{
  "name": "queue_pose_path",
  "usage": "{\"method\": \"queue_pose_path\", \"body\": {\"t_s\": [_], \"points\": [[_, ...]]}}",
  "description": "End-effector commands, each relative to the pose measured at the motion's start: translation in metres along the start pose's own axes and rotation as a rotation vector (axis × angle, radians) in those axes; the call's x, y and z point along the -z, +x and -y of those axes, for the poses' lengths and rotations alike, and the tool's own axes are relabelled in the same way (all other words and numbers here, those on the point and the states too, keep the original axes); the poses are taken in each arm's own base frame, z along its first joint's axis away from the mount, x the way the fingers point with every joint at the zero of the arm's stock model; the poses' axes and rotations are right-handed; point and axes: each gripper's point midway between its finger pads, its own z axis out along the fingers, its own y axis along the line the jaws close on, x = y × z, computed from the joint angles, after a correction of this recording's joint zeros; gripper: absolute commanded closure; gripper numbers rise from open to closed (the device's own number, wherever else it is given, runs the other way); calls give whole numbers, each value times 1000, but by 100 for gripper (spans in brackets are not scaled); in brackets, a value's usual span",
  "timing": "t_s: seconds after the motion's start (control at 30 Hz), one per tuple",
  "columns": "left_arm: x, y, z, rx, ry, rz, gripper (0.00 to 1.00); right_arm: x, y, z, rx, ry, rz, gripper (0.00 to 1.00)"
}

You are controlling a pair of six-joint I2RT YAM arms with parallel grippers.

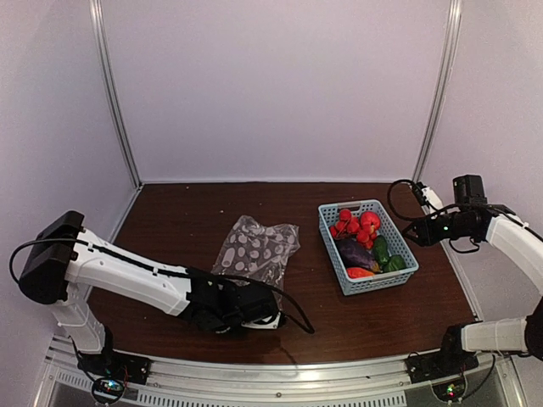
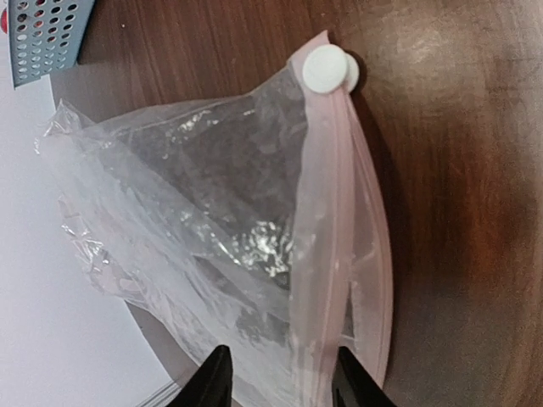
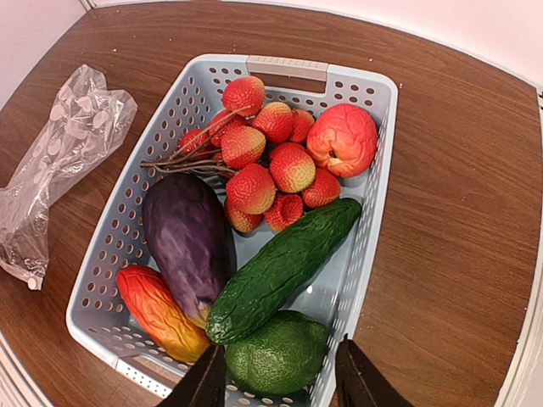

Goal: Place the food in the zip-top bag and seal the zipper
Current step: Pick up the zipper food storage bag at the center of the board, then pass from the left arm to the right

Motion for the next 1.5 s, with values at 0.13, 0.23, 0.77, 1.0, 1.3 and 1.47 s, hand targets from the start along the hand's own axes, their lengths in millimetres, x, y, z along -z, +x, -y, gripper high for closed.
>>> {"method": "queue_pose_path", "body": {"t_s": [0.13,0.23,0.77,1.0,1.3,1.47], "points": [[-6,-7,-31,44,-197,-16,75,-1,1,-3,18,-20,9,54],[-3,-9,-37,64,-216,-12,87,0,1,-4,18,-24,11,54],[87,-10,-182,845,-260,294,100,37,-96,-34,104,-116,172,42],[106,-15,-256,1216,-298,444,100,40,-166,-107,183,-247,185,38],[128,-10,-296,1599,-281,613,100,33,-200,-209,264,-492,175,39],[151,31,-289,1740,-349,623,100,33,-205,-250,285,-676,178,40]]}}
